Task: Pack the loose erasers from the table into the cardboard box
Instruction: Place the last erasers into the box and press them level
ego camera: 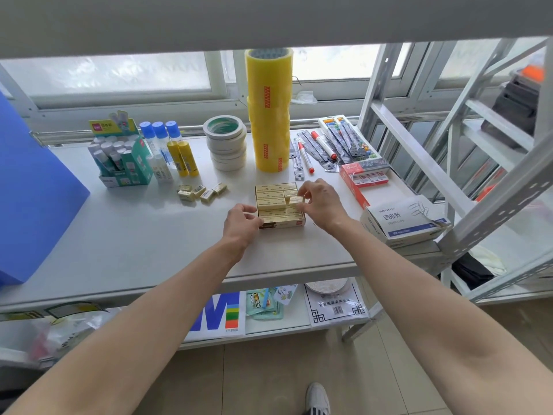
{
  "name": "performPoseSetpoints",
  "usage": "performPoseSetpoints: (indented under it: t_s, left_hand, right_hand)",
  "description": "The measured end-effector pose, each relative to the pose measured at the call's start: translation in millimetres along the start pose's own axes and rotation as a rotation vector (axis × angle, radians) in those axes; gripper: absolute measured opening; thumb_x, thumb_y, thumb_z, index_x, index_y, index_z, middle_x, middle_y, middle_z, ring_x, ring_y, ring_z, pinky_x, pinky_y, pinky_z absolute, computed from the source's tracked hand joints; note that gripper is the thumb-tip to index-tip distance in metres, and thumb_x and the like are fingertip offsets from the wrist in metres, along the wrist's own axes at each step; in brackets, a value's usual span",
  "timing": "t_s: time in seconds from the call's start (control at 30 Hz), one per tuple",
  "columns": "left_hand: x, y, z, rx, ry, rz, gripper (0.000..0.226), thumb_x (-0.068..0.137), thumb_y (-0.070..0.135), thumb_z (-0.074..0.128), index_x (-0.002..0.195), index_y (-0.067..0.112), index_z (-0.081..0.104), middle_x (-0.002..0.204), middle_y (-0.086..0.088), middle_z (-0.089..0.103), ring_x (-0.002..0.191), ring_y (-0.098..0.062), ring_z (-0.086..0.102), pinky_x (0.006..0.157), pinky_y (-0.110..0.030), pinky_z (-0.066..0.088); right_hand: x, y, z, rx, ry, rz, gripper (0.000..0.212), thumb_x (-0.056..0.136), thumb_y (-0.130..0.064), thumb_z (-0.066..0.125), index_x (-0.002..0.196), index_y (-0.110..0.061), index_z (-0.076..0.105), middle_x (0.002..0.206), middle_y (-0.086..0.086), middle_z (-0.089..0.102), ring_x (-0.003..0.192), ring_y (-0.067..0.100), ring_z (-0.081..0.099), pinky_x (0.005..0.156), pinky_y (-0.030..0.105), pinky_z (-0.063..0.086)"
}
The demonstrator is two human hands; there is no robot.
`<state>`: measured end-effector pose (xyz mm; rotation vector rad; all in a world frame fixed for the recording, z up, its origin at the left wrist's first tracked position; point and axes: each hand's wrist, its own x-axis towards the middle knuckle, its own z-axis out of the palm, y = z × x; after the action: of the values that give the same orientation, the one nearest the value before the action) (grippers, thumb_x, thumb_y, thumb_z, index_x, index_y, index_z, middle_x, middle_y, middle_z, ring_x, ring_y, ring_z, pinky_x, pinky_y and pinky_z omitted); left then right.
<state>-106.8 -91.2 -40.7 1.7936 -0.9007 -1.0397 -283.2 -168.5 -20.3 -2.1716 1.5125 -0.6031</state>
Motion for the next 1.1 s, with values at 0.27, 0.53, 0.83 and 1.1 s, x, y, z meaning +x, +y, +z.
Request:
performPoseSetpoints:
  t_s: [0.27,0.53,0.83,1.1]
  left_hand:
    - [1,-1,-1,0.052,-0.002,0.006,0.027,0.089,0.007,0.061,0.114,0.014,0.054,0.089,-0.003,0.057,0.081,-0.020,0.053,0.070,-0.032,0.042]
    - [-1,1,-2,0.059,-0.013,0.003,0.027,0.090,0.007,0.060,0.114,0.014,0.053,0.090,-0.004,0.057,0.077,-0.018,0.052,0.065,-0.029,0.041]
    - [-2,2,-2,0.064,-0.025,-0.005,0.027,0.090,0.007,0.060,0.115,0.014,0.053,0.089,-0.002,0.057,0.078,-0.018,0.052,0.068,-0.031,0.042]
    - [-8,13,-14,-0.548,-0.049,-0.172,0.041,0.102,0.041,0.041,0.113,0.005,0.057,0.094,-0.007,0.055,0.055,-0.011,0.044,0.049,-0.021,0.039]
  right_hand:
    - [7,1,3,-0.045,-0.028,-0.091,0.020,0.082,-0.014,0.072,0.098,-0.012,0.060,0.098,0.005,0.061,0.079,0.016,0.055,0.077,0.029,0.047]
    - [6,-1,8,-0.067,-0.011,-0.115,0.011,0.083,-0.015,0.071,0.092,-0.015,0.064,0.099,0.003,0.057,0.078,0.018,0.058,0.075,0.028,0.046]
    - [-2,-1,11,-0.115,0.028,-0.115,0.009,0.087,-0.016,0.068,0.094,-0.009,0.068,0.105,0.004,0.056,0.084,0.020,0.060,0.079,0.028,0.047]
    - [-13,-21,12,-0.069,0.134,-0.106,0.018,0.094,-0.024,0.059,0.103,-0.012,0.068,0.104,0.005,0.057,0.085,0.022,0.061,0.078,0.035,0.051]
